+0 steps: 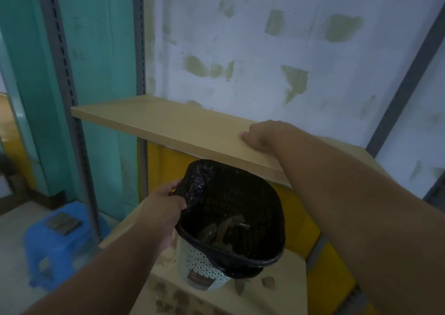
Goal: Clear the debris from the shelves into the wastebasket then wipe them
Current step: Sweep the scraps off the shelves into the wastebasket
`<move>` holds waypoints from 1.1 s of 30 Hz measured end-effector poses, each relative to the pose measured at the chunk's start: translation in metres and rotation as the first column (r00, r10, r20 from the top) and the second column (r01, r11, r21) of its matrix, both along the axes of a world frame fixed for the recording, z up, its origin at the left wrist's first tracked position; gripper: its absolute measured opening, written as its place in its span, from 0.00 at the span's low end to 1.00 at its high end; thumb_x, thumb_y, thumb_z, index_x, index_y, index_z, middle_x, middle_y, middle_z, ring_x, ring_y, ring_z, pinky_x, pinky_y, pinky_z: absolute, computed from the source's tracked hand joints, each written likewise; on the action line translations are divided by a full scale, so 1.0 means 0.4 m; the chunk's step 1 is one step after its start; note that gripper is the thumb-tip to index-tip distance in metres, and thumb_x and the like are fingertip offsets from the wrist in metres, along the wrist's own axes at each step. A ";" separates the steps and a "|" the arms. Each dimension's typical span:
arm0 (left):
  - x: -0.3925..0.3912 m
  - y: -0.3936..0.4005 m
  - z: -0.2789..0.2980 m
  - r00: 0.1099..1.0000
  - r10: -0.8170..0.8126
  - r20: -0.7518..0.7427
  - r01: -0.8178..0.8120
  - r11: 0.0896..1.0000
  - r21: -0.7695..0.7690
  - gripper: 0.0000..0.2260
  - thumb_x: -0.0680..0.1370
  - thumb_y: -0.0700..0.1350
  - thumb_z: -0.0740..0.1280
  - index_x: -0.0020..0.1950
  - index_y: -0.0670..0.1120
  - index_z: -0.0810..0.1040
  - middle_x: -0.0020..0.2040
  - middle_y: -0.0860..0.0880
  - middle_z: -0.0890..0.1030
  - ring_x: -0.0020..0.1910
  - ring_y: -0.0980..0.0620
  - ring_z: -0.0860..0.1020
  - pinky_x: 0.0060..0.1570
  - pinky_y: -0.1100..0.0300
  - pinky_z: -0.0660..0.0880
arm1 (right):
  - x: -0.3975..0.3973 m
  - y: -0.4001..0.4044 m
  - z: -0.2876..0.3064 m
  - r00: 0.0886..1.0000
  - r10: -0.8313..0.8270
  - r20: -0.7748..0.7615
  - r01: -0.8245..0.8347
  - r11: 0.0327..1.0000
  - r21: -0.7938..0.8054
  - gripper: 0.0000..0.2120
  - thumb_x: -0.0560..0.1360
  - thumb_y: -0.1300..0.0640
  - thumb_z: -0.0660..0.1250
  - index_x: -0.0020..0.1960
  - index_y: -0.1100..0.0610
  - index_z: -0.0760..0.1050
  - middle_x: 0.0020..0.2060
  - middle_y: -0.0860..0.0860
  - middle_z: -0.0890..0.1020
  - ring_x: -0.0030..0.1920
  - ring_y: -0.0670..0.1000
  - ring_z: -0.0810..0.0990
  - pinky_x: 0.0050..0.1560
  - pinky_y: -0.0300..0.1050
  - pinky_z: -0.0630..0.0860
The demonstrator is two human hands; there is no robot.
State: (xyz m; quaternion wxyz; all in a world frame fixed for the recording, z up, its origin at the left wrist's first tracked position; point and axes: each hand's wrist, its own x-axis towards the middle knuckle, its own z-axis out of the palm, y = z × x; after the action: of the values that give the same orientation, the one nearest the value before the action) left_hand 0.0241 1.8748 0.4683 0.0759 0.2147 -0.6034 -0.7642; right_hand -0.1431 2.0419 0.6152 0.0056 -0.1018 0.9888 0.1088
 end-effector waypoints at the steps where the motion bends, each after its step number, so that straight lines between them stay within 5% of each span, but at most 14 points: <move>1: -0.001 -0.001 0.003 1.000 -0.001 -0.002 0.001 1.000 0.003 0.25 0.75 0.29 0.59 0.56 0.59 0.79 0.51 0.45 0.81 0.52 0.41 0.80 0.49 0.44 0.80 | -0.001 0.000 -0.002 0.999 0.022 -0.033 -0.022 1.000 0.000 0.32 0.81 0.36 0.45 0.76 0.55 0.61 0.74 0.57 0.65 0.73 0.60 0.63 0.71 0.58 0.59; 8: -0.009 -0.004 -0.011 1.000 0.008 -0.009 -0.008 0.999 0.031 0.26 0.74 0.28 0.59 0.60 0.55 0.80 0.54 0.43 0.82 0.54 0.39 0.80 0.48 0.44 0.81 | -0.025 0.044 0.001 0.998 -0.036 -0.057 0.031 0.996 -0.084 0.39 0.73 0.27 0.50 0.75 0.50 0.63 0.73 0.58 0.64 0.73 0.62 0.61 0.68 0.61 0.60; 11: -0.008 -0.005 -0.015 1.000 0.015 -0.011 -0.015 0.999 0.034 0.26 0.74 0.28 0.59 0.60 0.55 0.80 0.53 0.44 0.82 0.53 0.40 0.81 0.50 0.44 0.81 | -0.023 0.041 0.004 0.997 0.060 0.058 -0.053 0.991 -0.124 0.33 0.80 0.35 0.50 0.76 0.56 0.62 0.74 0.56 0.65 0.73 0.58 0.64 0.70 0.55 0.60; 22: -0.007 0.005 -0.024 0.999 0.026 -0.022 -0.026 1.000 0.008 0.26 0.73 0.28 0.60 0.62 0.54 0.79 0.53 0.45 0.83 0.52 0.41 0.81 0.48 0.45 0.81 | -0.028 0.060 0.007 0.989 0.123 -0.086 -0.145 0.934 -0.327 0.14 0.76 0.51 0.67 0.58 0.56 0.70 0.53 0.51 0.75 0.52 0.54 0.74 0.50 0.47 0.71; 26: -0.006 0.006 -0.020 1.000 0.017 -0.022 -0.017 1.000 0.007 0.27 0.72 0.29 0.61 0.62 0.55 0.79 0.52 0.45 0.83 0.50 0.40 0.82 0.46 0.44 0.82 | -0.026 0.086 -0.013 0.973 0.138 -0.183 -0.197 0.913 -0.357 0.07 0.77 0.60 0.63 0.55 0.57 0.71 0.52 0.54 0.76 0.48 0.53 0.73 0.47 0.45 0.70; 29: 0.000 0.008 -0.018 0.999 0.009 -0.036 -0.010 1.000 -0.009 0.27 0.72 0.29 0.62 0.62 0.55 0.79 0.51 0.45 0.84 0.48 0.40 0.84 0.43 0.45 0.82 | -0.002 0.099 -0.008 0.955 0.131 -0.268 -0.246 0.853 -0.461 0.07 0.76 0.61 0.61 0.53 0.55 0.73 0.51 0.52 0.77 0.48 0.51 0.74 0.45 0.43 0.70; 33: 0.001 0.002 -0.013 0.999 -0.001 -0.042 0.001 1.000 -0.007 0.28 0.73 0.29 0.61 0.67 0.53 0.77 0.53 0.43 0.83 0.50 0.39 0.83 0.41 0.47 0.82 | 0.135 0.086 0.028 0.895 0.156 -0.418 -0.423 0.593 -0.685 0.04 0.78 0.55 0.64 0.53 0.51 0.73 0.45 0.43 0.78 0.43 0.45 0.77 0.34 0.34 0.72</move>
State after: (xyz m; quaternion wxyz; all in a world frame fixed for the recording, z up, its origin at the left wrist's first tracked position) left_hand 0.0246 1.8754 0.4630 0.0889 0.1982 -0.6045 -0.7665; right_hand -0.0890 2.0761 0.6265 -0.2132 -0.2376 0.8981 -0.3026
